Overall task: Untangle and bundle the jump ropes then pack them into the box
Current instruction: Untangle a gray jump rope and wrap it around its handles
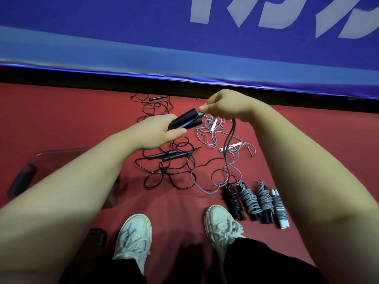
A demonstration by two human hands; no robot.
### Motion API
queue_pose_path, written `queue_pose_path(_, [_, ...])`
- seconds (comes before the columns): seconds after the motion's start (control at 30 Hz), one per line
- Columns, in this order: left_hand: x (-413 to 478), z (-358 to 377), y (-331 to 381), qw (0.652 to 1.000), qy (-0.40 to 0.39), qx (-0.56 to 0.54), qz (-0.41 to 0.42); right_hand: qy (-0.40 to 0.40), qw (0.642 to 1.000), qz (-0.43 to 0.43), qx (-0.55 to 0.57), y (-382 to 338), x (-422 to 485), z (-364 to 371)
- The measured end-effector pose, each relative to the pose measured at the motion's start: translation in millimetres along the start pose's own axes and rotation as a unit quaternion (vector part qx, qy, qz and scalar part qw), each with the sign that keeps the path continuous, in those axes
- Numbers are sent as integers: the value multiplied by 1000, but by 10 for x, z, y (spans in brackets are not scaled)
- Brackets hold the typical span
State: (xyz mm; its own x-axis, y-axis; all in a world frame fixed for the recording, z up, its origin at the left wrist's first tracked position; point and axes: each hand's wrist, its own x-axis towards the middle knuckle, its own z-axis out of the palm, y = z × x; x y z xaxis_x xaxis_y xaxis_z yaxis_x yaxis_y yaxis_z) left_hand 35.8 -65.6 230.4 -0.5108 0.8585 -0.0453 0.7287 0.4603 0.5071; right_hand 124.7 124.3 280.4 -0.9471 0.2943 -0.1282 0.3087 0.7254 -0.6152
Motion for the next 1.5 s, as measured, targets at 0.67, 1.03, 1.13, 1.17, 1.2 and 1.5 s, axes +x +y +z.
queue_pose_path(0.67, [187,104,-110,986,83,-61,-132,164,909,-163,-347,-310,-141,646])
queue_pose_path(1.03, [54,-243,-125,860,21,-493,-130,88,978,-145,121,-118,-141,685])
queue_pose_path(1.13, [2,-338,-113,858,-18,-501,-109,50,981,-140,123,8,-140,639])
queue_pose_path(1.17, [-24,-343,-118,861,-42,-497,-104,54,979,-136,141,65,-123,581])
queue_pose_path(1.2, [-56,-342,-118,863,-65,-492,-100,56,976,-130,164,103,-116,513])
queue_pose_path(1.5, [-116,-370,-26,793,-134,-593,34,-62,948,-174,261,54,-77,518])
